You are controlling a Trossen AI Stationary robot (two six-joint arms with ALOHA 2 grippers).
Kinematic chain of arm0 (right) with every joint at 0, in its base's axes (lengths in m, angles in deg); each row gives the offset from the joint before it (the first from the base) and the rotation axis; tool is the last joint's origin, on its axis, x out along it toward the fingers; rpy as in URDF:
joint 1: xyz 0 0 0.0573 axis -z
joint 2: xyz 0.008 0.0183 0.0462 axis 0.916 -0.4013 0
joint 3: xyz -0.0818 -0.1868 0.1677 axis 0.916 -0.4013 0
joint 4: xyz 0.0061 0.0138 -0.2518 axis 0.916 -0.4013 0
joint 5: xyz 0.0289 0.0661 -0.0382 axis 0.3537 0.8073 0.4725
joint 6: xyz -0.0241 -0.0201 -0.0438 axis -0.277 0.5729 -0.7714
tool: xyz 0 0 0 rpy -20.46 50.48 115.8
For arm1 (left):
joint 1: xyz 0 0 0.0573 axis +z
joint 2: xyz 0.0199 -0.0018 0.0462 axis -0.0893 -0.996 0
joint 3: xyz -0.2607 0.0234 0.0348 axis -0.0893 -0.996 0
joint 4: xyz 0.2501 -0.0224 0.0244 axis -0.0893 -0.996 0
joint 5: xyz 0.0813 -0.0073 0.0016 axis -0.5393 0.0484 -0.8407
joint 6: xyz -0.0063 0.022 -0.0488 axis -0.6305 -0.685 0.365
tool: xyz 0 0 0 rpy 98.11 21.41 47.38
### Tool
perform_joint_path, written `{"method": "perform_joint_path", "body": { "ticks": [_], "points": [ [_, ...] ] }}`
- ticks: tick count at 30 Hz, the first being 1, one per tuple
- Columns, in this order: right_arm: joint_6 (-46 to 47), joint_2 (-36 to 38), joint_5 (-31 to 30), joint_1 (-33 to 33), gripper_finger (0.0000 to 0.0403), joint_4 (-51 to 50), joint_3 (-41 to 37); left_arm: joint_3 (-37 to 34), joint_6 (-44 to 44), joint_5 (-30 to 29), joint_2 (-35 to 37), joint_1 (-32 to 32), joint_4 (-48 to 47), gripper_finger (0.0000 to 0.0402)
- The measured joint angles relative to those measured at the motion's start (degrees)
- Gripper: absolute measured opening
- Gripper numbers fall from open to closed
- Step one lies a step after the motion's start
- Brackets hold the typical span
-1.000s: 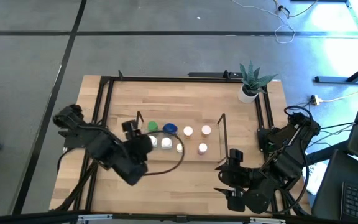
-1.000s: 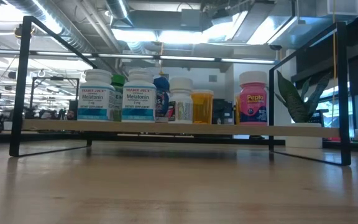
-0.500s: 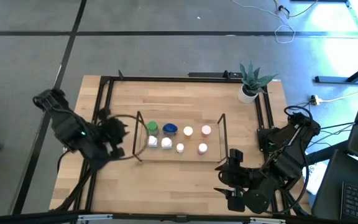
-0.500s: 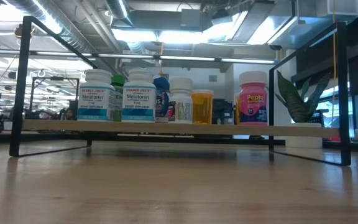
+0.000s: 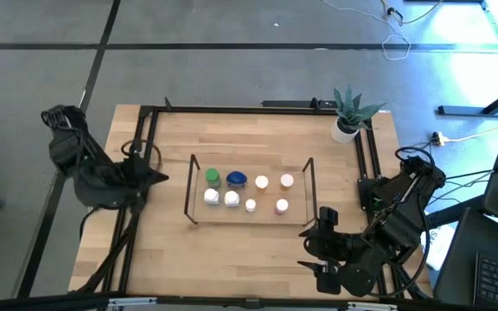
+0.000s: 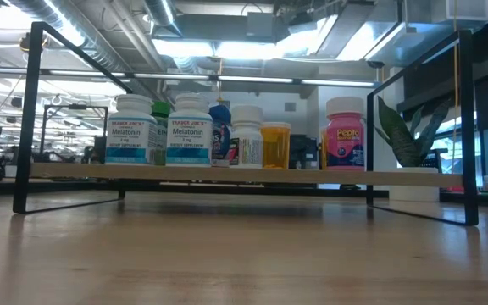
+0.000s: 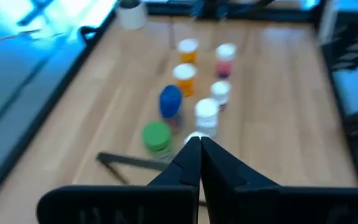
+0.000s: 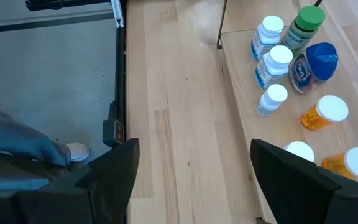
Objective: Pick and place medicine bottles onto shelf by color
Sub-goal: Return to Home Position
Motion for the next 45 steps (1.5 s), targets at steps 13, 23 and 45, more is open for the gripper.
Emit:
{"method": "perform_joint_path", "body": {
  "ticks": [13, 23, 45],
  "points": [
    [-7.6, 0.4, -11.2, 0.7, 0.0307, 0.5, 0.0, -19.9, -28.6, 16.9, 21.5, 0.0, 38.8, 0.0000],
    [-6.0, 10.4, -19.1, -2.3, 0.0307, -3.0, 0.0, -28.2, -40.1, 14.3, 29.6, 0.0, 44.8, 0.0000],
    [-1.6, 53.4, -24.0, -10.4, 0.0307, 7.9, -39.8, -33.2, -43.6, 12.9, 29.9, 9.7, 50.7, 0.0000]
  ]
}}
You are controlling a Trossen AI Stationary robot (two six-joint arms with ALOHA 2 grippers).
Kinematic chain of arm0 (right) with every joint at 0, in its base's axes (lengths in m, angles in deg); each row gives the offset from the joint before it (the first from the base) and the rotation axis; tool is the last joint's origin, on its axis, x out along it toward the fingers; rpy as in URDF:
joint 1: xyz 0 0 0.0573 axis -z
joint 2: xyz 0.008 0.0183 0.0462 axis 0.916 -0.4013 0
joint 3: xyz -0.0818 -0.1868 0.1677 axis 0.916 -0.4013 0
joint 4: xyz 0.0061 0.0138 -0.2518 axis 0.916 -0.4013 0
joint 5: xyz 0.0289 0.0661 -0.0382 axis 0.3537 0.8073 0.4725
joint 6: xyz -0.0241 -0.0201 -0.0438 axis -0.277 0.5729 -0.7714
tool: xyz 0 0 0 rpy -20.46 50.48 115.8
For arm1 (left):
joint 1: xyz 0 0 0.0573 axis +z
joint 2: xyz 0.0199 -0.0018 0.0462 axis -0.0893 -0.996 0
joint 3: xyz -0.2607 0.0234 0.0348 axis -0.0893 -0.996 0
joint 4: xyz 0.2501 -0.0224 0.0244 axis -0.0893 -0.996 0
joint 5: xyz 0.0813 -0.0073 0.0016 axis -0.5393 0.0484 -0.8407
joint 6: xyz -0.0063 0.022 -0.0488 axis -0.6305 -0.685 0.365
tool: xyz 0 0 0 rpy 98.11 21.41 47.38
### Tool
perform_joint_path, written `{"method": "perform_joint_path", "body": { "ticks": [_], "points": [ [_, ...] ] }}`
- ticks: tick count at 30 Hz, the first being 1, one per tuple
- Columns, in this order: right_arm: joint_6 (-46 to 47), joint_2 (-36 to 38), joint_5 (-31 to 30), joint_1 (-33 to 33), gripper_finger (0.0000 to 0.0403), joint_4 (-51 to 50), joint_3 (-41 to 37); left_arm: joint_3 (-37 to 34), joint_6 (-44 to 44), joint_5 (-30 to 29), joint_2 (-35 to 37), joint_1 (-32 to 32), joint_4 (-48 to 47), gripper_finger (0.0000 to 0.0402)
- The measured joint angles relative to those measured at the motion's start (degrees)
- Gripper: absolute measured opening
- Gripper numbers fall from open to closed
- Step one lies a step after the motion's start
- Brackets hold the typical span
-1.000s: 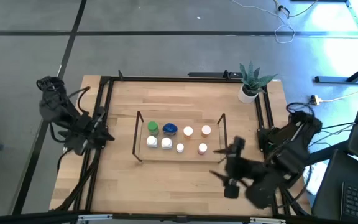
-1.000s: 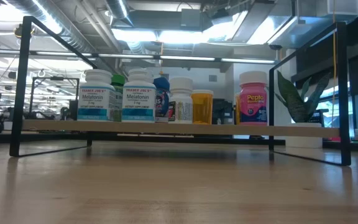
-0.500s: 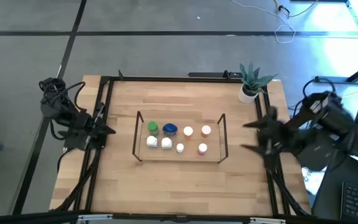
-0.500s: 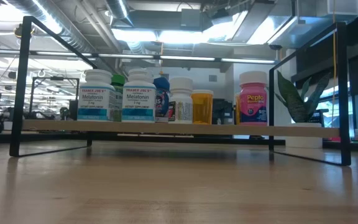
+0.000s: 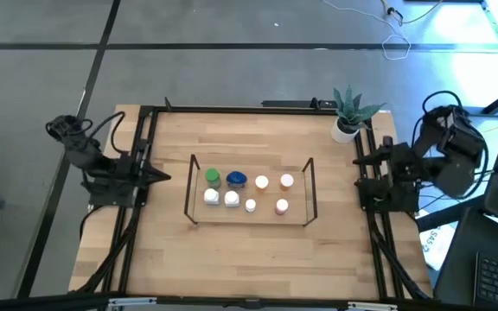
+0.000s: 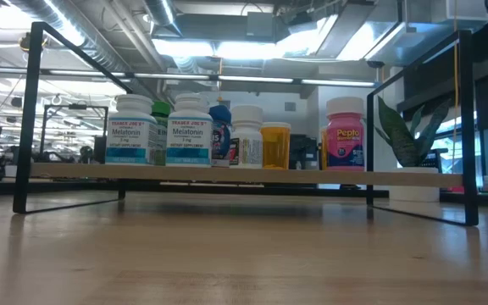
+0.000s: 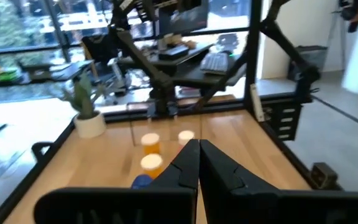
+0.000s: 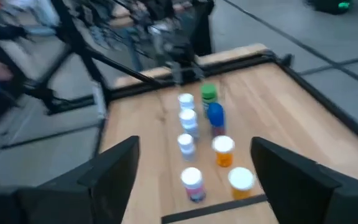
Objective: Pick and place medicine bottles onto shelf by color
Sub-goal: Return to Home Position
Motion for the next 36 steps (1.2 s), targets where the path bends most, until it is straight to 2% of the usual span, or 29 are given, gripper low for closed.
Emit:
{"method": "perform_joint_path", "body": {
  "ticks": [8, 15, 24, 30, 36],
  "points": [
    [-14.3, 16.1, 3.7, -0.1, 0.0307, 17.4, -14.6, -5.4, 2.4, 2.5, 4.2, 7.6, 1.3, 0.0000],
    [-18.9, 26.6, 8.0, 0.0, 0.0307, 24.5, -23.0, -10.3, 5.7, 4.1, 12.4, 11.9, 1.3, 0.0000],
    [-26.8, 37.7, 10.5, 0.0, 0.0307, 27.7, -30.4, -13.9, 3.7, 4.4, 19.9, 14.1, 1.5, 0.0000],
    [-31.4, 46.7, 13.8, 0.0, 0.0307, 31.6, -34.0, -15.6, 4.2, 3.4, 20.3, 15.3, 1.7, 0.0000],
    [-31.4, 46.5, 16.8, 0.0, 0.0307, 31.0, -34.8, -18.0, 3.6, 4.3, 20.3, 15.6, 5.8, 0.0000]
  ]
}}
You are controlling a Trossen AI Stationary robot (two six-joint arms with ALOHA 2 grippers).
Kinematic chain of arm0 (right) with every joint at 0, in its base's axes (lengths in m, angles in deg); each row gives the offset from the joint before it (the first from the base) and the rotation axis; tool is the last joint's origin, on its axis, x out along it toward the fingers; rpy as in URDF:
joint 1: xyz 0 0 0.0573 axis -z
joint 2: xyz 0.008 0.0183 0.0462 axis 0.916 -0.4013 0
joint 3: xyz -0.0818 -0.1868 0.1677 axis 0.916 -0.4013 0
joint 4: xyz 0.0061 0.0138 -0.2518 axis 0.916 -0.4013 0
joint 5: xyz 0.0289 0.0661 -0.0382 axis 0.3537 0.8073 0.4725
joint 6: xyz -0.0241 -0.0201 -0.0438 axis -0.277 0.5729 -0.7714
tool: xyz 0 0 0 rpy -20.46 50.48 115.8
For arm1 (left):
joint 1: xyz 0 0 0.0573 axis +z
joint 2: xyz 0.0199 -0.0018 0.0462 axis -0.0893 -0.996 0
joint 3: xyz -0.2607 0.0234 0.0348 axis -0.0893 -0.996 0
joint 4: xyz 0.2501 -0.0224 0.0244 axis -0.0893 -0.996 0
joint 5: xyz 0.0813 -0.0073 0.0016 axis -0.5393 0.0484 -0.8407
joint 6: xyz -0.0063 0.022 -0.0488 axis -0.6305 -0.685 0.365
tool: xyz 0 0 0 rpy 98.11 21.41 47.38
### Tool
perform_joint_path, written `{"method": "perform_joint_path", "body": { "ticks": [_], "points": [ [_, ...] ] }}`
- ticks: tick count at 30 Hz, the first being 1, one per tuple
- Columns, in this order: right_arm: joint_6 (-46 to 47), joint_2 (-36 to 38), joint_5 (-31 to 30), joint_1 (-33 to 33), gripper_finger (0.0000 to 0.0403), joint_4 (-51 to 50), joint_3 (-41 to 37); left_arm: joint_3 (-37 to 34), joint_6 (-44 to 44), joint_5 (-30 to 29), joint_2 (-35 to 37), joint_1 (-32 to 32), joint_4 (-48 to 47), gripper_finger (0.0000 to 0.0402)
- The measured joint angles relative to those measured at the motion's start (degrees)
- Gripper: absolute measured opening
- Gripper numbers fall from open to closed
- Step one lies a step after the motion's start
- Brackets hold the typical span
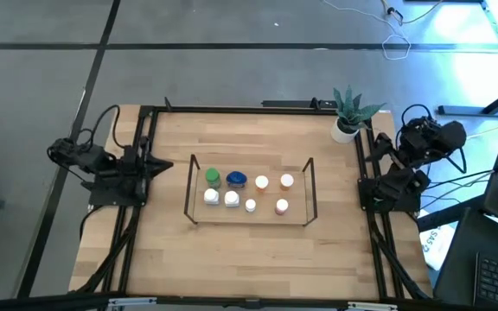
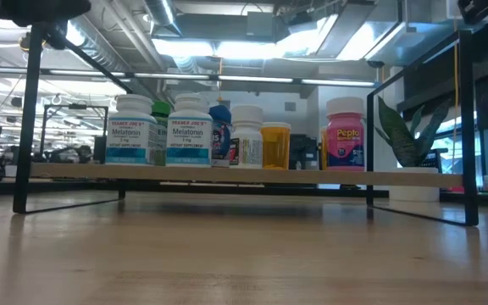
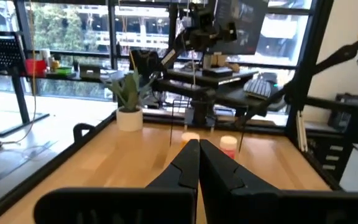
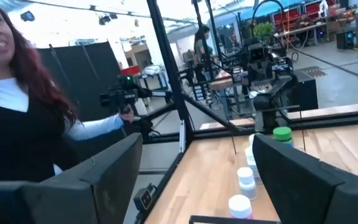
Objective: Pick and place medicine bottles onto shelf by color
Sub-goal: Return to Home Position
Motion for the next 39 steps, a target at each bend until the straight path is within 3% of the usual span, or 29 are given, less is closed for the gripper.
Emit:
{"method": "perform_joint_path", "body": {
  "ticks": [9, 19, 22, 31, 39],
  "points": [
    [-0.2, -0.1, 0.2, 0.0, 0.0307, 7.9, -8.0, -6.6, 1.7, -0.1, 0.0, 0.0, 5.7, 0.0000],
    [-7.3, -0.1, 0.1, 0.0, 0.0307, 35.6, -27.8, -20.1, 1.4, -0.4, 0.0, 0.3, 20.2, 0.0000],
    [-7.0, -0.1, -0.3, 0.0, 0.0307, 40.5, -32.0, -20.3, 2.0, 0.5, 0.0, 0.6, 18.2, 0.0000],
    [-2.8, -0.1, -0.7, 0.0, 0.0307, 42.6, -40.3, -20.3, 0.0, 1.2, 0.0, 0.6, 17.0, 0.0000],
    [-5.1, -0.2, -9.5, 0.1, 0.0307, 38.2, -40.8, -20.3, -2.1, 0.9, 0.0, 0.6, 16.6, 0.0000]
  ]
}}
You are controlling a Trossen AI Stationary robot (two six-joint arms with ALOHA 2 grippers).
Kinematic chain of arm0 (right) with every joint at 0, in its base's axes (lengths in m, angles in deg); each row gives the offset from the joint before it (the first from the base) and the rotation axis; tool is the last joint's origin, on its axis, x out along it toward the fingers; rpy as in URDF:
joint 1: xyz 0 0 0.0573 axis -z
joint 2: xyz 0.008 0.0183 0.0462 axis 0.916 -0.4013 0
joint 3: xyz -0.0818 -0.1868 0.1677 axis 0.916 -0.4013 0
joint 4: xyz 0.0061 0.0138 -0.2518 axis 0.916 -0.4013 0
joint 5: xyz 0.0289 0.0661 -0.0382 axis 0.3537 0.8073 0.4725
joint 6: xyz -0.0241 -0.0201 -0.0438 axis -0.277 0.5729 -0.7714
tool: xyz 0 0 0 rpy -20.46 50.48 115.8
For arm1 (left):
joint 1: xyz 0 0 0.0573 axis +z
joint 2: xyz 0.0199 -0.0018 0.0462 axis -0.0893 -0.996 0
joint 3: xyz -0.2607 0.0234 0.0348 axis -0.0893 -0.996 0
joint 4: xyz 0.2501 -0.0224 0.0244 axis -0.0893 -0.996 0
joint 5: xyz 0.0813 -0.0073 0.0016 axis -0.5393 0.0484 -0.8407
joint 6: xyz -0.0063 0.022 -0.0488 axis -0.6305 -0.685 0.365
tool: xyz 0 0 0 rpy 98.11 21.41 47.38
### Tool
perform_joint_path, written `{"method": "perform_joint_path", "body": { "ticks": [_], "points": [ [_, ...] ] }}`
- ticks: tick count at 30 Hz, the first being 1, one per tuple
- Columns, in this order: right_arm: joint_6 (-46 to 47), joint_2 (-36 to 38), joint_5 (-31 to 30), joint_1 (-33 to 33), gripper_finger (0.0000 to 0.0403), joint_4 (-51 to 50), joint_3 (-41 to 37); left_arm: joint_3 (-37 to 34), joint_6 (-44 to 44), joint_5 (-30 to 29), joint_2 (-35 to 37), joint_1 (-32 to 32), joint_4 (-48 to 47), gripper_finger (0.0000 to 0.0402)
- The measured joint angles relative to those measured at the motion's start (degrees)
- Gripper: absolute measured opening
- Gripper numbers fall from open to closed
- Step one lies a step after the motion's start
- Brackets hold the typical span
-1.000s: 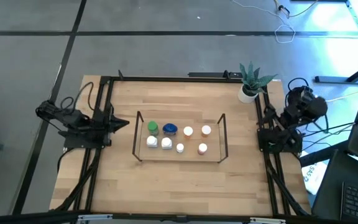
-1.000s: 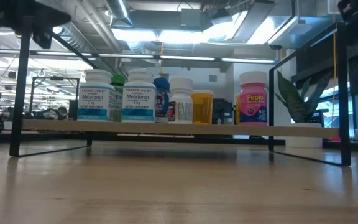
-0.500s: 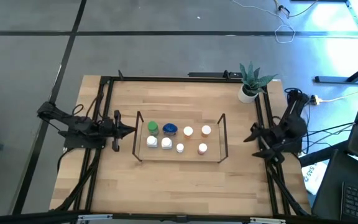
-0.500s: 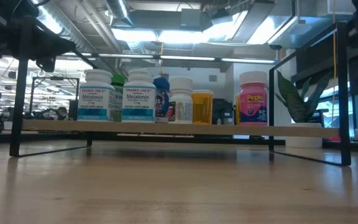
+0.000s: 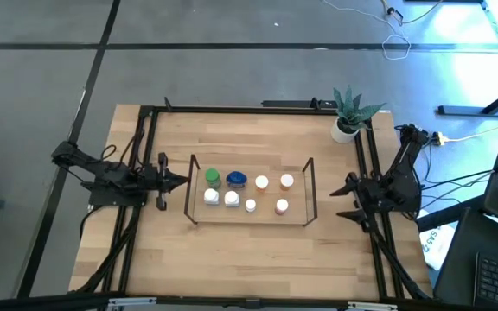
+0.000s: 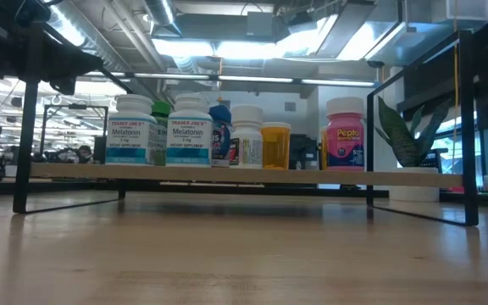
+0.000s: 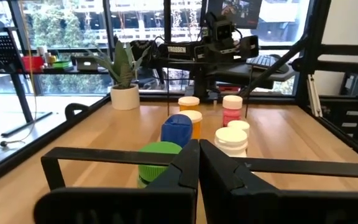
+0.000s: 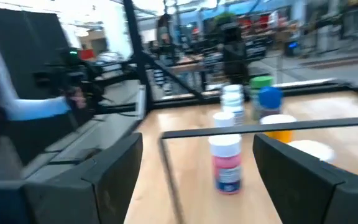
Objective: Pick and place medicine bottles onto shelf by color
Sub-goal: Return to Home Position
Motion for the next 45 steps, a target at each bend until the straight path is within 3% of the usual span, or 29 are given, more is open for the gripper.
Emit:
{"method": "perform_joint_path", "body": {
  "ticks": [8, 45],
  "points": [
    [-5.5, 0.0, -2.8, 0.0, 0.0307, -0.5, 0.0, 0.0, -1.5, -3.3, 0.0, 0.0, -0.3, 0.0000],
    [-5.5, 0.0, -2.9, 0.0, 0.0307, -0.5, 0.0, 0.0, -2.9, -3.5, 0.0, 0.0, -0.1, 0.0000]
  ]
}}
